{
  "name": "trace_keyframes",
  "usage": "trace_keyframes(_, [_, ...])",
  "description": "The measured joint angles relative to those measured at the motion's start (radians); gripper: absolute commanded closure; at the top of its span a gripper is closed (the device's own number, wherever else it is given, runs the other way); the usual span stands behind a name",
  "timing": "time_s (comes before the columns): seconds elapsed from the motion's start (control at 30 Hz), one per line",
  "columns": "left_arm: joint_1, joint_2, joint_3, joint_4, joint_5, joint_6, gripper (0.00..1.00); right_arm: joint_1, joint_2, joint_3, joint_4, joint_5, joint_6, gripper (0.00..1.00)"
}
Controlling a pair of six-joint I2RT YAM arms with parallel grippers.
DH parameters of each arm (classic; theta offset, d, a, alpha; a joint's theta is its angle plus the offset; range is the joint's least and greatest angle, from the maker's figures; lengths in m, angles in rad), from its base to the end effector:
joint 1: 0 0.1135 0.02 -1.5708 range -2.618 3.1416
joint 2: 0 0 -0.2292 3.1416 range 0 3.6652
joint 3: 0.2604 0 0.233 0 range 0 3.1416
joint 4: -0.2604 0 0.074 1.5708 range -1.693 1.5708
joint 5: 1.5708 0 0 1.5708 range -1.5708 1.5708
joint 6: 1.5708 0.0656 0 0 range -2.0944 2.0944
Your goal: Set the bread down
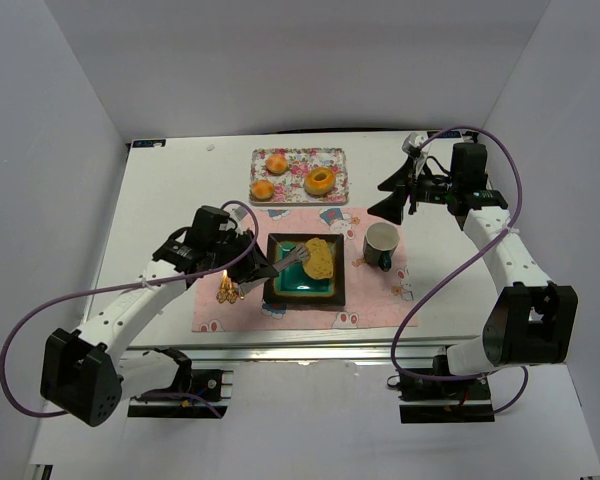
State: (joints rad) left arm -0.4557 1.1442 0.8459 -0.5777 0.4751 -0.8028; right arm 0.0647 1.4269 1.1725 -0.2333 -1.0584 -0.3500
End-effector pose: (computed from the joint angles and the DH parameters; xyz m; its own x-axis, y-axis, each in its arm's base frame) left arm 0.2047 -0.1338 0.2117 -0.9499 -0.2468 -0.1920 -0.0416 0.7084 -0.7046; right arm 0.3096 0.0773 0.2920 -0.1649 -0.1791 -0.9699 -0.9119 0.4024 0.0807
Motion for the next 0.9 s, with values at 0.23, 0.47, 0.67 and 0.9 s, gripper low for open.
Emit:
trace_keyframes(0.23, [0.000, 0.021, 0.022, -0.025, -0.031, 0.025, 0.52, 0.000, 0.000, 0.000, 0.000, 0.000, 0.000, 0.11])
trace_keyframes(0.47, [0.000, 0.038, 0.113, -0.077, -0.080, 0.059, 0.52, 0.000, 0.000, 0.000, 0.000, 0.000, 0.000, 0.11])
trace_keyframes(0.67, [0.000, 0.107, 0.254, -0.122, -0.153, 0.113, 0.53, 0.000, 0.000, 0.000, 0.001, 0.000, 0.000, 0.11])
trace_keyframes(0.9, [0.010, 0.325, 0.390, 0.010, -0.210, 0.112, 0.53, 0.000, 0.000, 0.000, 0.008, -0.004, 0.010, 0.11])
